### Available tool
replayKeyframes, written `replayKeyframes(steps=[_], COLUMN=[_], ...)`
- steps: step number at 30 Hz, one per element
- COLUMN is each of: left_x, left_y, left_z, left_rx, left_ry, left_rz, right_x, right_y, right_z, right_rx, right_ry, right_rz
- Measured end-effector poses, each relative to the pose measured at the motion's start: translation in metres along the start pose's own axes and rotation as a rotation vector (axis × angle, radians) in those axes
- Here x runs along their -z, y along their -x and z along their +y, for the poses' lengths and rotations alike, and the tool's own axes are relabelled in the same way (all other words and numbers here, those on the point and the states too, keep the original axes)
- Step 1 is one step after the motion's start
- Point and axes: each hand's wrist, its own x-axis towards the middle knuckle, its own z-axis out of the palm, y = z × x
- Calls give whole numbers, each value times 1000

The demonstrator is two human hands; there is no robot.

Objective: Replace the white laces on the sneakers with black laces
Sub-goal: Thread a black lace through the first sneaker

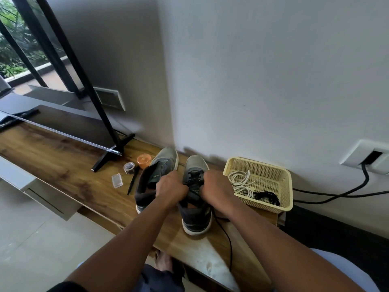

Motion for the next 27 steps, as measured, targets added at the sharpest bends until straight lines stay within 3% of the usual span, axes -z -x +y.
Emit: replayKeyframes(steps=[6, 14, 27], left_x=[1, 3, 9], left_y=[0, 4, 1], left_z=[-6, -5, -4], left_rx=[9, -156, -163], left_ry=[93, -11, -24], left_rz=[19, 55, 30], right_x=[-2, -9, -20], right_y=[3, 5, 1], right_z=[3, -3, -2], right_rx=[16, 331, 397], right_ry=[22, 252, 302], right_rz=[46, 200, 243])
